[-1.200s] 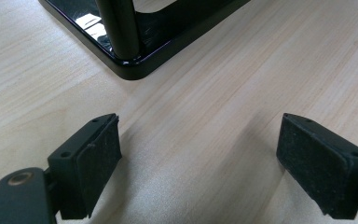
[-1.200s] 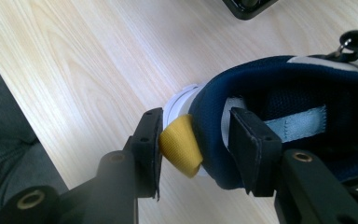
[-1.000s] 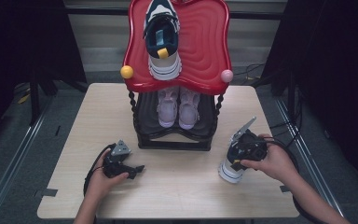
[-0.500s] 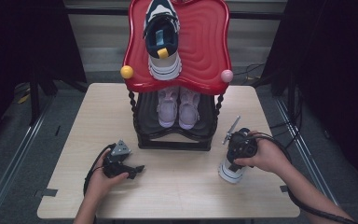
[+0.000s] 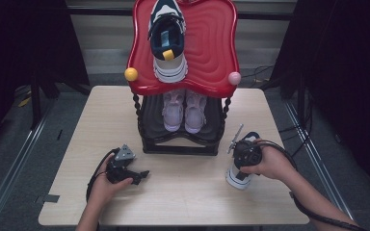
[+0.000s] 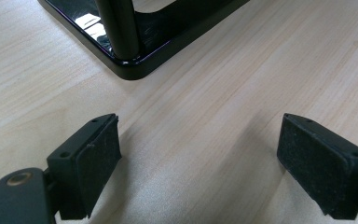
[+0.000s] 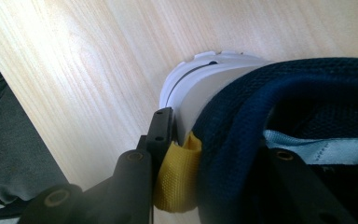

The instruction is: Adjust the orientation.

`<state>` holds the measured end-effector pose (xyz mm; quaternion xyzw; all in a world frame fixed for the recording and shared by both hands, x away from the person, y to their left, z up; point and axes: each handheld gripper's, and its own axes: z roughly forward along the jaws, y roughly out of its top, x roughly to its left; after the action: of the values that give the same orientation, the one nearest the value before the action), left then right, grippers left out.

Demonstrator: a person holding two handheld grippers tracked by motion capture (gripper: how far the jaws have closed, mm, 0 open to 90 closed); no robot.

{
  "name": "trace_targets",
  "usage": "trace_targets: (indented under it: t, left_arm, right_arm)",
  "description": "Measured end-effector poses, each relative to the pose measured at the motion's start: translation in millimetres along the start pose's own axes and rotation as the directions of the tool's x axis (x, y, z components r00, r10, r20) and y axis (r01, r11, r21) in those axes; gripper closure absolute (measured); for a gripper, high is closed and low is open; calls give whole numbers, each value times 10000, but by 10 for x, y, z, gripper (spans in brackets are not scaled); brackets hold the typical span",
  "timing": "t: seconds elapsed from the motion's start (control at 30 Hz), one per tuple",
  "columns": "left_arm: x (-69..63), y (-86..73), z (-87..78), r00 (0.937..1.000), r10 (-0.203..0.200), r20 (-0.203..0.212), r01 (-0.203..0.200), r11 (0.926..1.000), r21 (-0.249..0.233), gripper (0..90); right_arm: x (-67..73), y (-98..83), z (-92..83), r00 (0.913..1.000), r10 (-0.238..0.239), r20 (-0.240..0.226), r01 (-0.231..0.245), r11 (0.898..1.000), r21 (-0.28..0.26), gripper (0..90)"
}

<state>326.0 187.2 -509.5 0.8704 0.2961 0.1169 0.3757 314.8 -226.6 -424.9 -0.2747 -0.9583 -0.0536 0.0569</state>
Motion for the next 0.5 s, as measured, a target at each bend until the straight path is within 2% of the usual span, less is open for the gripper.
trace_targets:
  t: [0.17,0.23,0.27,0.3,0.33,0.37,0.5]
  left_arm:
    - [0,0,0,10000,2,-3,-2,10000,-3,127]
    - [0,0,0,10000,4,-3,-4,10000,0,127]
    - [0,0,0,10000,2,-1,-2,10000,-1,128]
    - [0,0,0,10000,2,-2,-2,10000,-3,127]
    - [0,0,0,10000,1,-1,-1,10000,-2,127]
    - [0,0,0,10000,2,1,-2,10000,-1,127]
    - [1,0,0,10000,3,3,-3,10000,-1,127]
  right_arm:
    - [3,14,3,10000,30,-1,-30,9999,154,665]
    - [1,34,4,9999,-123,-13,123,9995,301,667]
    - [17,42,1,9999,35,-100,-31,9994,352,671]
    - [10,44,5,9999,-124,-53,126,9990,425,674]
    - [23,50,5,9998,-18,-190,26,9991,424,674]
    - [12,52,5,9998,-197,-42,199,9987,471,678]
    - [6,63,6,9991,-409,-67,412,9976,559,693]
